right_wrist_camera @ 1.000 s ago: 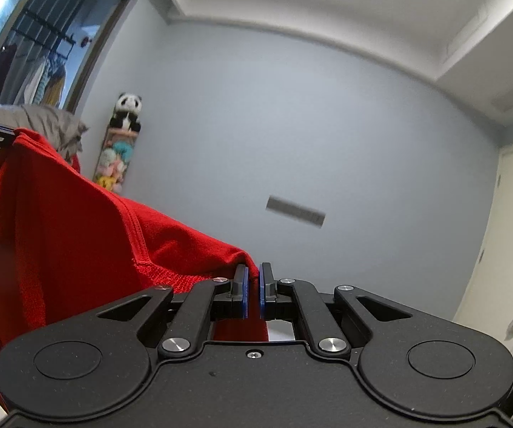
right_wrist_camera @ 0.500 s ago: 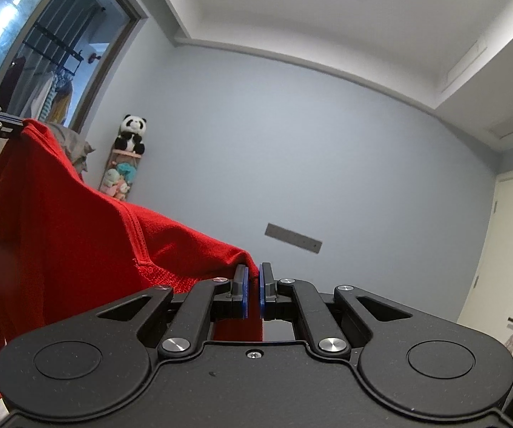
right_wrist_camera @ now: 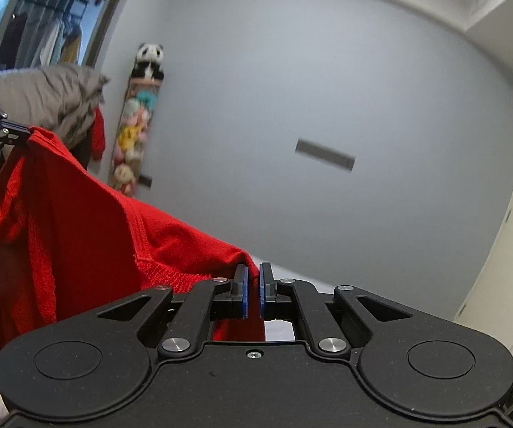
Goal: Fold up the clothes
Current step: 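Raise the red garment high with both grippers, shaking it out, then lower the red garment onto the bed and open both grippers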
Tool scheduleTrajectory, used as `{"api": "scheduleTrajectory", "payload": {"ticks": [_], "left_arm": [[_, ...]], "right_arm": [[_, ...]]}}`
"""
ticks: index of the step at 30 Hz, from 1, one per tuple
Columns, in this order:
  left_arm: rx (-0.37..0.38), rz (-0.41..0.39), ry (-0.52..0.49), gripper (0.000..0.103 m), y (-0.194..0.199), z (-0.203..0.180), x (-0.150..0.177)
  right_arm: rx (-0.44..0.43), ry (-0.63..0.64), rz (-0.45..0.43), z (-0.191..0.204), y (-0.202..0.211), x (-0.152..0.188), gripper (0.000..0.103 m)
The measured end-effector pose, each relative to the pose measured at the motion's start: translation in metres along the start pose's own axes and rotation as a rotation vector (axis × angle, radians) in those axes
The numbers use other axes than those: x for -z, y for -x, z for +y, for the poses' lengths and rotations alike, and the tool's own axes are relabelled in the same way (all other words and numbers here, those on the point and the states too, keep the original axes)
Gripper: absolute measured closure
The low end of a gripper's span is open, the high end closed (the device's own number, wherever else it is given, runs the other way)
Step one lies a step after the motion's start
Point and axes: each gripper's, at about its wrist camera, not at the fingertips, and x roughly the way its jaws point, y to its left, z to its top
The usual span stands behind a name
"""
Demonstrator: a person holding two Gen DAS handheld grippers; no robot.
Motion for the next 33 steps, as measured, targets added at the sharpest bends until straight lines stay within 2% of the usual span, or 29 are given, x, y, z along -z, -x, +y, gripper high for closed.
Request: {"api": "scheduleTrajectory", "payload": {"ticks": [8, 14, 20, 21, 26, 27, 30, 31, 33], "left_arm": [[0.031, 0.097, 0.024, 0.101, -0.064, 0.005, 0.024], [0.038, 0.137, 0.007, 0.101, -0.111, -0.004, 0.038], [0.05, 0.197, -0.017, 0.101, -0.184, -0.012, 0.061], [0.055, 0.206, -0.017, 0.101, -0.194, -0.013, 0.065], [0.091, 0.276, 0.018, 0.101, -0.248, -0.018, 0.092], [0.095, 0.289, 0.021, 0.101, -0.259, -0.02, 0.099], [0.11, 0.337, 0.028, 0.101, -0.293, -0.027, 0.119], [0.116, 0.352, 0.029, 0.101, -0.304, -0.03, 0.127], [0.124, 0.377, 0.042, 0.101, -0.319, -0.031, 0.136]], "right_arm": [[-0.015, 0.006, 0.099, 0.011, -0.079, 0.017, 0.099], [-0.004, 0.015, 0.16, 0.004, -0.149, 0.03, 0.099], [0.006, 0.029, 0.217, -0.001, -0.236, 0.05, 0.099], [0.006, 0.032, 0.22, -0.001, -0.24, 0.053, 0.099], [-0.002, 0.06, 0.285, 0.001, -0.326, 0.085, 0.099], [-0.003, 0.059, 0.288, 0.001, -0.331, 0.086, 0.099], [-0.011, 0.05, 0.325, 0.001, -0.375, 0.105, 0.099], [-0.016, 0.042, 0.35, 0.002, -0.401, 0.119, 0.099], [-0.018, 0.037, 0.368, 0.002, -0.424, 0.128, 0.099]]}}
